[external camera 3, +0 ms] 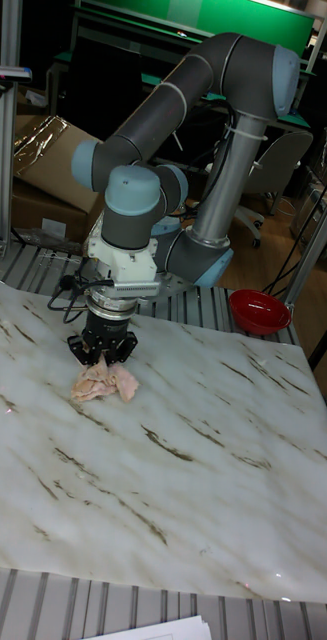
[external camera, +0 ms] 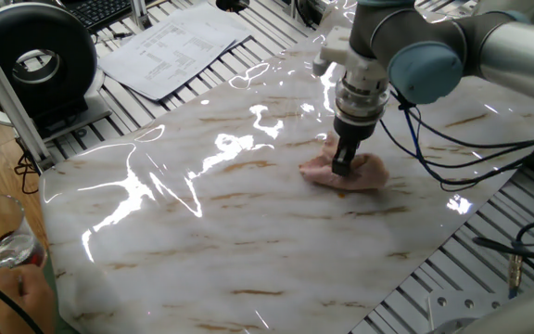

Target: Clean the table with a cloth

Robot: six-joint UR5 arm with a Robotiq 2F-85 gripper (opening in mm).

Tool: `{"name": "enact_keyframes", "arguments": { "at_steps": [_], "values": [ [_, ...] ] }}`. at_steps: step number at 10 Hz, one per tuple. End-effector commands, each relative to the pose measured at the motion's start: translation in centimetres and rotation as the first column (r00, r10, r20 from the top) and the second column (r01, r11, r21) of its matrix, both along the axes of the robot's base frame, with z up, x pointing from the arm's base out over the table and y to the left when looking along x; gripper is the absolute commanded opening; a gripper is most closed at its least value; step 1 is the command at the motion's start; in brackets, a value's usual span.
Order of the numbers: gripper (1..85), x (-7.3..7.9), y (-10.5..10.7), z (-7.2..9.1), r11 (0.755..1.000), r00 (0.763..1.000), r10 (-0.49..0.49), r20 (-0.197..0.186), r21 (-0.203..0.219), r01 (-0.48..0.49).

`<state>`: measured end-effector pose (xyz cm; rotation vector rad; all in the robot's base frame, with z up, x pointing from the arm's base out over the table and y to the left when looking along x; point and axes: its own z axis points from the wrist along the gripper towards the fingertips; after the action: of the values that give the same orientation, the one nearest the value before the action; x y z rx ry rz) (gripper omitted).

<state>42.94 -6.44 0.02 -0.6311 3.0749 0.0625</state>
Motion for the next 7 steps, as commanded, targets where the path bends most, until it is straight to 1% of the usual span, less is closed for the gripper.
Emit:
{"name": "enact_keyframes", "arguments": {
  "at_steps": [1, 2, 4, 5, 6, 7],
  "values": [
    [1.3, -0.2, 1.8, 0.6, 0.998, 0.999, -0.033, -0.019, 0.057, 0.034],
    [1.3, -0.8, 2.6, 1.3, 0.995, 0.997, -0.059, -0.046, 0.077, 0.062],
    [1.3, -1.1, 3.5, 1.7, 0.991, 0.994, -0.087, -0.068, 0.094, 0.094],
    [1.3, -1.2, 4.8, 1.4, 0.990, 0.992, -0.114, -0.060, 0.080, 0.118],
    [1.3, -1.3, 6.5, 1.1, 0.986, 0.988, -0.149, -0.045, 0.067, 0.152],
    [1.3, -1.5, 8.1, 0.8, 0.982, 0.982, -0.185, -0.029, 0.044, 0.186]
  ]
}}
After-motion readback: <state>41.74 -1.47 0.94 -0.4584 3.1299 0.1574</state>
